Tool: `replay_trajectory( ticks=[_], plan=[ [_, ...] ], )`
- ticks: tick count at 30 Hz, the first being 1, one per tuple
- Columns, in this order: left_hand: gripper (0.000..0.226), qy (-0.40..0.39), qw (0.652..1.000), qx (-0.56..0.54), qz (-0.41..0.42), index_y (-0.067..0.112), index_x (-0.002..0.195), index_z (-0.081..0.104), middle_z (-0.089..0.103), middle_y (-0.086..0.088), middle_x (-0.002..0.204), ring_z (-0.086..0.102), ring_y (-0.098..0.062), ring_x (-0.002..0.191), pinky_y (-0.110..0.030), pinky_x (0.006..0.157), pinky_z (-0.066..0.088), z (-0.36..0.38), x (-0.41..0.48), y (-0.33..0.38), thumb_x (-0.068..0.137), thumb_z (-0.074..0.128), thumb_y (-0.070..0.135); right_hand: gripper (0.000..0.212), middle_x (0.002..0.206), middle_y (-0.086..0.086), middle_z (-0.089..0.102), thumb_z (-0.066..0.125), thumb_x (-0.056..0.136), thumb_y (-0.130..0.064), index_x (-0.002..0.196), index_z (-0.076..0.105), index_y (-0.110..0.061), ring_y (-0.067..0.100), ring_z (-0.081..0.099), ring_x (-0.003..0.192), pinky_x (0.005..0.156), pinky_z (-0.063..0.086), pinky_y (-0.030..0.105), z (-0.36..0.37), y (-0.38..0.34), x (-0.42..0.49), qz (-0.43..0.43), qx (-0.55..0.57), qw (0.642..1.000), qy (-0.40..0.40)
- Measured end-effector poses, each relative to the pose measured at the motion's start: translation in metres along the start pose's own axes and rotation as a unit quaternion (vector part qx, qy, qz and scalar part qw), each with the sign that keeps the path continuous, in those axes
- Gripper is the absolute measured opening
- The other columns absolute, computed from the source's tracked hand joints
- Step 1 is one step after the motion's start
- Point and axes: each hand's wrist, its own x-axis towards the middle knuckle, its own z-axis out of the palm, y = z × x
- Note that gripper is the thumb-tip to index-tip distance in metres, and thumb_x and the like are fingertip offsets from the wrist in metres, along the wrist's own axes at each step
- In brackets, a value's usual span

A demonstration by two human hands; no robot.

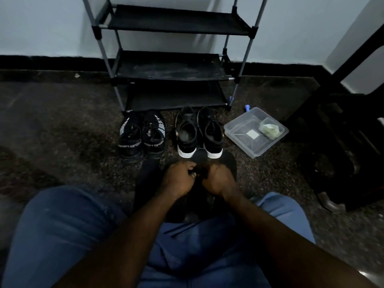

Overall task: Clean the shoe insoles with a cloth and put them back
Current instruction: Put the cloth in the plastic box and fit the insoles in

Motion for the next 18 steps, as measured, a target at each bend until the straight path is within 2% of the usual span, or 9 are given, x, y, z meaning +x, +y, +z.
replay_trajectory(
  ticks=[2, 5, 11, 15, 17, 18],
  plan=[
    [0.039, -0.007, 0.999, 0.041, 0.005, 0.026, 0.128, 0.070, 0.071, 0.004, 0.126, 0.066, -0.017, 0.116, -0.026, 0.099, 0.048, -0.007, -0.007, -0.009, 0.089, 0.070, 0.023, 0.044, 0.113, 0.012, 0.073, 0.056, 0.078, -0.040, 0.115, 0.070, -0.021, 0.036, 0.071, 0.101, 0.083, 0.059, 0.041, 0.005, -0.009, -0.004, 0.001, 0.009, 1.000, 0.004],
    [0.041, -0.024, 0.995, 0.092, 0.006, 0.028, 0.131, 0.066, 0.064, -0.004, 0.131, 0.061, -0.026, 0.122, -0.032, 0.104, 0.049, -0.013, -0.017, -0.025, 0.091, 0.068, 0.027, 0.033, 0.109, 0.014, 0.074, 0.064, 0.085, -0.036, 0.112, 0.071, -0.018, 0.036, 0.071, 0.100, 0.082, 0.057, 0.040, 0.013, -0.018, -0.006, 0.011, 0.008, 1.000, 0.005],
    [0.045, -0.010, 0.990, 0.139, -0.039, 0.030, 0.132, 0.063, 0.061, -0.005, 0.134, 0.058, -0.030, 0.124, -0.040, 0.104, 0.051, -0.026, -0.013, -0.042, 0.087, 0.068, 0.034, 0.034, 0.111, 0.015, 0.073, 0.064, 0.084, -0.035, 0.114, 0.070, -0.020, 0.036, 0.070, 0.103, 0.085, 0.058, 0.041, 0.030, -0.032, 0.000, 0.009, 0.004, 1.000, -0.015],
    [0.036, -0.011, 0.983, 0.147, -0.112, 0.024, 0.119, 0.068, 0.065, -0.009, 0.127, 0.064, -0.032, 0.115, -0.042, 0.095, 0.057, -0.046, -0.002, -0.062, 0.084, 0.065, 0.032, 0.035, 0.108, 0.016, 0.074, 0.061, 0.086, -0.039, 0.112, 0.069, -0.017, 0.036, 0.070, 0.102, 0.086, 0.058, 0.041, 0.038, -0.041, 0.009, 0.038, 0.022, 0.999, -0.017],
    [0.040, -0.023, 0.971, 0.158, -0.176, 0.020, 0.125, 0.065, 0.061, -0.012, 0.135, 0.061, -0.034, 0.121, -0.044, 0.099, 0.055, -0.055, 0.003, -0.075, 0.087, 0.064, 0.032, 0.044, 0.108, 0.016, 0.075, 0.060, 0.086, -0.047, 0.111, 0.070, -0.012, 0.035, 0.071, 0.103, 0.087, 0.055, 0.038, 0.045, -0.043, 0.015, 0.071, 0.027, 0.997, -0.007],
    [0.049, -0.051, 0.961, 0.171, -0.212, 0.017, 0.134, 0.059, 0.054, -0.015, 0.143, 0.056, -0.035, 0.128, -0.045, 0.103, 0.051, -0.055, 0.003, -0.082, 0.089, 0.064, 0.033, 0.048, 0.110, 0.016, 0.074, 0.062, 0.085, -0.051, 0.112, 0.071, -0.011, 0.034, 0.071, 0.105, 0.087, 0.054, 0.035, 0.049, -0.043, 0.016, 0.089, 0.028, 0.996, -0.009]
  ],
)
